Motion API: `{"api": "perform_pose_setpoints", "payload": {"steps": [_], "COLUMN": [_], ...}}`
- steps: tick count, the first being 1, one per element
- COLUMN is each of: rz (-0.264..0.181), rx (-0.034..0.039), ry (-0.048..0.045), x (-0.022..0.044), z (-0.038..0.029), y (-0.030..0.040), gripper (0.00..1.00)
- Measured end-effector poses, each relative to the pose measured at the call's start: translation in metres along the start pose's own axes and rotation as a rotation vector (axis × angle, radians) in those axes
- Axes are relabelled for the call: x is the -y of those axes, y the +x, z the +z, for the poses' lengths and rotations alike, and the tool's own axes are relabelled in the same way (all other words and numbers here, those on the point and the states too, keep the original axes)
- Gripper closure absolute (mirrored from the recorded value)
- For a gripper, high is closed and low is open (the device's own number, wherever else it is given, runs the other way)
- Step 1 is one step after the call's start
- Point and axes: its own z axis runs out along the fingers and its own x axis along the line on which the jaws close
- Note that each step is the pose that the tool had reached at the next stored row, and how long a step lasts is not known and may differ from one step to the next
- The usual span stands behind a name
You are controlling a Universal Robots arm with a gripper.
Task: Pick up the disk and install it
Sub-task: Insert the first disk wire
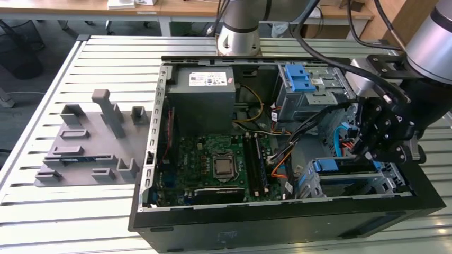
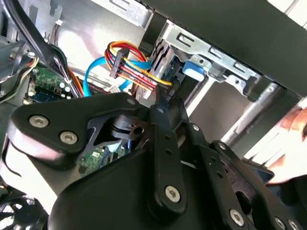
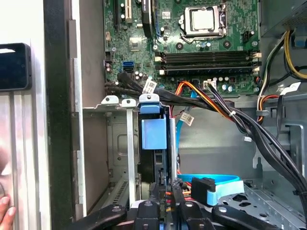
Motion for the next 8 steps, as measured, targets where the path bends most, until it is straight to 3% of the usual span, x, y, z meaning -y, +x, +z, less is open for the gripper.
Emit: {"api": "perform_pose_setpoints", "payload": {"steps": [5, 8], "rz": [0.000, 0.000], "rx": [0.0004, 0.0005], "ry": [0.0000, 0.0000], "x": [0.0000, 0.0000], "z": [-0.0079, -0.0080], "y": [0.0001, 0.0001], "gripper": [0.77, 0.89]}}
